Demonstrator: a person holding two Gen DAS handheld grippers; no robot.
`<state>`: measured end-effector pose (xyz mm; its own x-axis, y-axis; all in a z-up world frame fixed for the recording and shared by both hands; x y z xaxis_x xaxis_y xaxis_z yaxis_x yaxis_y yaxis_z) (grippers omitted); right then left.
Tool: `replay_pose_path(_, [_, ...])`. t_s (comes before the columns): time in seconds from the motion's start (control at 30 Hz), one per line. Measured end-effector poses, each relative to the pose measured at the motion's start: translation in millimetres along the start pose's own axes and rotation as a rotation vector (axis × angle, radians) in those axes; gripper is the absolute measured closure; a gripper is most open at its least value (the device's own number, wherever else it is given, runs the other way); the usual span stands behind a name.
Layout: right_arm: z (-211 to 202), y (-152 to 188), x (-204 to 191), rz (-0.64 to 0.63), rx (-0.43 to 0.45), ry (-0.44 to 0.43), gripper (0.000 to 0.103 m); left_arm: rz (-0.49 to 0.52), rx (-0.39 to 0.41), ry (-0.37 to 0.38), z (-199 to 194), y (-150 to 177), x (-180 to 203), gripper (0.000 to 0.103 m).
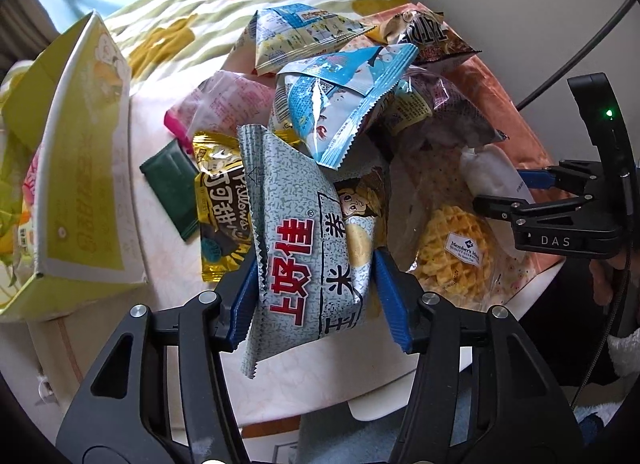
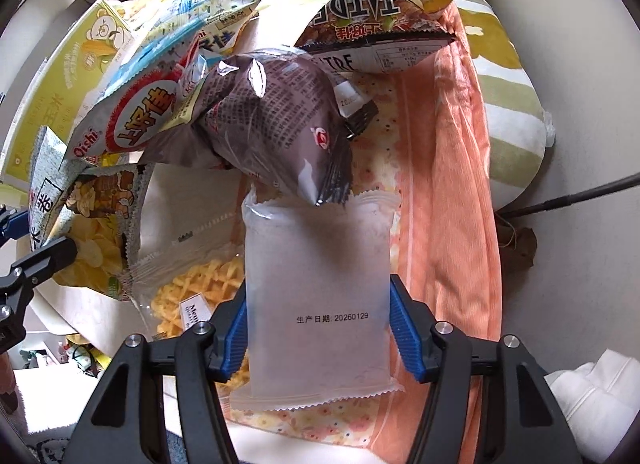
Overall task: Organize snacks
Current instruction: 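Lift the grey packet with the left tool while the right tool lifts the white packet toward the box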
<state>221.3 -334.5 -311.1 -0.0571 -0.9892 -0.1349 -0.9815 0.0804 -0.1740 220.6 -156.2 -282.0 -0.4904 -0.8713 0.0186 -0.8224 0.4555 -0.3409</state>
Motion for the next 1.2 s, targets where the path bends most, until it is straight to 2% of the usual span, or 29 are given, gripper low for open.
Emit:
replay_pose_path(0.4, [-30,17,-15,-0.011,0.066,-0.017,0.046,-0.038,0.055,-0.034,-35,22,-3,0.053])
replay_pose_path(0.73, [-66,20,-49,-0.086,0.145,-0.059,0.046,-0.104,0.146,-0.08,-79,34,-17,0.053])
replay_pose_path(1.0, [-96,-5,-107,-0.181,0.222,-0.071,0.046,-0.174,0.276,-0.114,-129,24,-74,0.053])
replay_pose_path(1.2, [-113,-42,-174,-0.24,0.287,-0.104,0.046,-0.221,0.348,-0.172,-161,9,-157,0.053])
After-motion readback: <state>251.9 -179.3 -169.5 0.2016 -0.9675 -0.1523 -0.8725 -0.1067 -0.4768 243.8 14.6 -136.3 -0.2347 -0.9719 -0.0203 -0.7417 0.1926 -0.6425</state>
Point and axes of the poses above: each gripper's, at about its wrist camera, not at the fingertips, and z roughly the way its jaws point, x to its right, y to its underside, the point moved 5 cm from there along z, roughly the way its jaws point, and after that the axes turned 6 degrees about z, right-handed, at the moved point
